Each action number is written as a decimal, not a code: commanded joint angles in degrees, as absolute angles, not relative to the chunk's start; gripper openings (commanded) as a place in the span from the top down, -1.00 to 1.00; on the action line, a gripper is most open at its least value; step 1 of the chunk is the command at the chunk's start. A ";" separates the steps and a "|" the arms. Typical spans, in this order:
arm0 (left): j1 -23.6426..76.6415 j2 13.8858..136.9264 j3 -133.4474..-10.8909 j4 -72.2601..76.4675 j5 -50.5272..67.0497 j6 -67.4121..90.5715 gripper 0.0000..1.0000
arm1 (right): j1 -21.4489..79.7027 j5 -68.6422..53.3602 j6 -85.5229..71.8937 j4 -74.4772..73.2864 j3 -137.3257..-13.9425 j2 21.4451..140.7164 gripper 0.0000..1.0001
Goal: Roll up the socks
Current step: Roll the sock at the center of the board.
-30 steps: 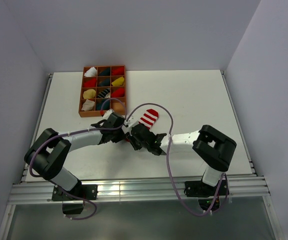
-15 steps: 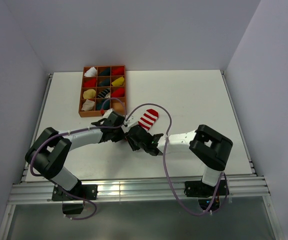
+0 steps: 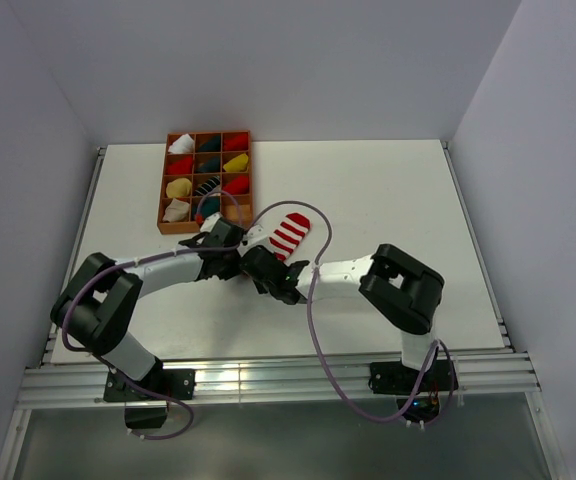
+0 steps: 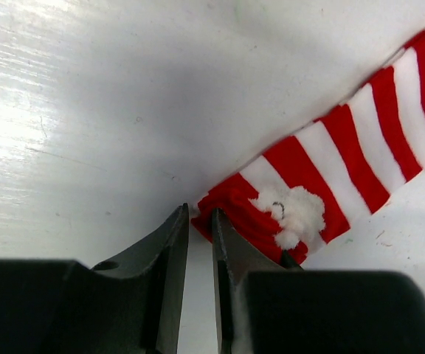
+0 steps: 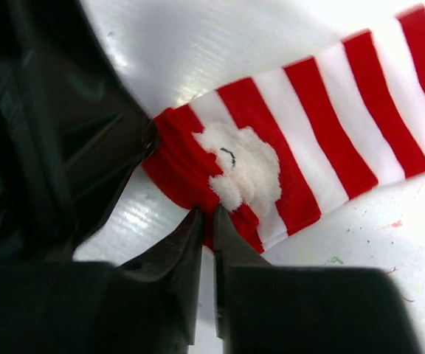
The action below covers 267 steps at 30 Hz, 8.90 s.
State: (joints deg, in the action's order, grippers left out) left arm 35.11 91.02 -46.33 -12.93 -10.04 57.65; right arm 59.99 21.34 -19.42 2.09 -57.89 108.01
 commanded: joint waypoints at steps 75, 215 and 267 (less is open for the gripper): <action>38.06 69.08 -24.08 1.04 -8.35 75.24 -0.01 | 37.79 -41.22 -57.83 17.93 -45.79 117.16 1.00; 32.16 76.46 -30.23 -10.17 -7.90 72.34 -0.04 | 39.46 -36.39 -24.44 -0.18 -58.71 122.08 1.00; 34.81 93.08 -52.91 -28.04 -6.24 57.66 0.99 | 62.92 12.56 -3.61 17.49 -46.49 94.39 -0.11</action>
